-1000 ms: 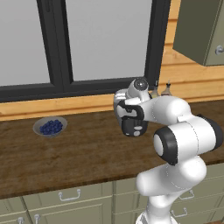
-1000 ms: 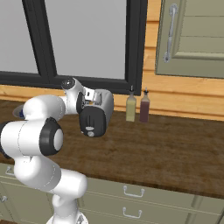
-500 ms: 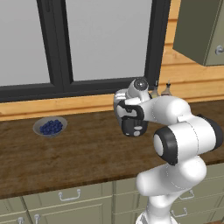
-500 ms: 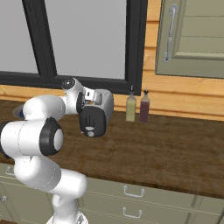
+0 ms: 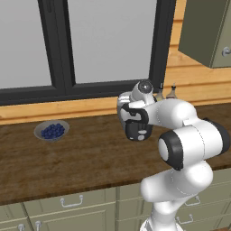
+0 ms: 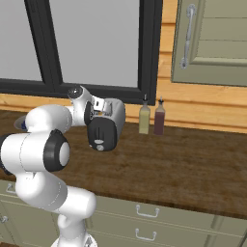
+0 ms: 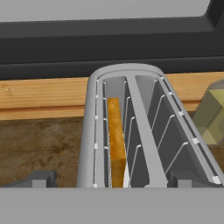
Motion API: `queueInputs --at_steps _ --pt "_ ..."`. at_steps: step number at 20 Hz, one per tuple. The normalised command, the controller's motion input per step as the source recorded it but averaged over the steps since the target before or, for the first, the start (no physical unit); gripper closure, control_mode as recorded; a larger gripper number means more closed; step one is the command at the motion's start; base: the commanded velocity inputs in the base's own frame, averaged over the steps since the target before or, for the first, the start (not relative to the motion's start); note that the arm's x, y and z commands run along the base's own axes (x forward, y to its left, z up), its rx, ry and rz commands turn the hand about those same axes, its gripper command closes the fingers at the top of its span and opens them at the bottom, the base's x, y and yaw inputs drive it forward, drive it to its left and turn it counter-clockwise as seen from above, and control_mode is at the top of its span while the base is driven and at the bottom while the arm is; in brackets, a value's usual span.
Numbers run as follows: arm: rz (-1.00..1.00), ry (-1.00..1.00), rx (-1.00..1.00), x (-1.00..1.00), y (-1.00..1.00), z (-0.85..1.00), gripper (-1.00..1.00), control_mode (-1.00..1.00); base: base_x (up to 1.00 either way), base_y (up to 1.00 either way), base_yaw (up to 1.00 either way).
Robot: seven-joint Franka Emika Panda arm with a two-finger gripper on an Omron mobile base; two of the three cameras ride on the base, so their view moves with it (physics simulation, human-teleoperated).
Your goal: Start the toaster. Once the lever pops up, take the bread to the plate on the dining counter.
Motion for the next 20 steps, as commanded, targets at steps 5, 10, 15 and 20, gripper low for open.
queueInputs --at_steps 5,10,15,20 --pt "0.00 0.00 0.00 0.00 0.00 0.00 -1.00 -1.00 0.00 0.00 0.00" --pt "0.00 0.00 0.00 0.00 0.00 0.00 -1.00 -1.00 0.00 0.00 0.00" --pt "0.00 0.00 0.00 0.00 0.00 0.00 -1.00 -1.00 0.00 0.00 0.00" --pt "0.00 0.00 0.00 0.00 0.00 0.00 -1.00 -1.00 0.00 0.00 0.00"
